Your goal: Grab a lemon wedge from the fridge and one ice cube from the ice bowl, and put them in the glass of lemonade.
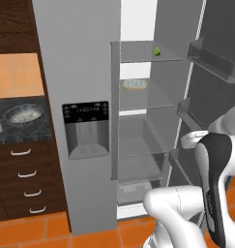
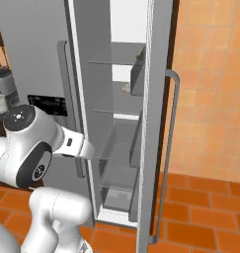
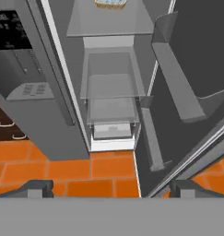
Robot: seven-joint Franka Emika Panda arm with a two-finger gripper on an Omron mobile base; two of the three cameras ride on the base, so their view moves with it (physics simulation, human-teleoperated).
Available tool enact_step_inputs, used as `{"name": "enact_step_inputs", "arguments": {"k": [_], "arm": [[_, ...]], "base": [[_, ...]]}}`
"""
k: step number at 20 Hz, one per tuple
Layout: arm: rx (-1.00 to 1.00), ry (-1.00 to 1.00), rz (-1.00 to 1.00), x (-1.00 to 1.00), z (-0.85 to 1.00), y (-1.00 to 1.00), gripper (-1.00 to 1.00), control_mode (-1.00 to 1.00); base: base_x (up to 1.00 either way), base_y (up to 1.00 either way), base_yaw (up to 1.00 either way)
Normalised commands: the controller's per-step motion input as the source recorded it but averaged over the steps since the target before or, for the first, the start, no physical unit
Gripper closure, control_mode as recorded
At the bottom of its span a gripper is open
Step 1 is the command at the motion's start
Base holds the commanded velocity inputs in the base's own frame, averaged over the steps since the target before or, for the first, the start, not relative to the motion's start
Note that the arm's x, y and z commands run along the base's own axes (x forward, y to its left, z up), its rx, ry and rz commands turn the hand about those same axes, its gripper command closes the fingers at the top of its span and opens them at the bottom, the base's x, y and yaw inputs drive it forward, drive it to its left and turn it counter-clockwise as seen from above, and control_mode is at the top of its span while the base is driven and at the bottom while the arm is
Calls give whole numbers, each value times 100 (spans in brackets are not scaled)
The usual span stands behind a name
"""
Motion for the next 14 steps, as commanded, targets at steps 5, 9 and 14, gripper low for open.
{"name": "enact_step_inputs", "arguments": {"k": [5,9,14], "arm": [[0,0,0,0,0,0,-100,100],[0,0,0,0,0,0,-100,100],[0,0,0,0,0,0,-100,100]], "base": [[59,16,-8],[72,10,-9],[68,0,-2]]}}
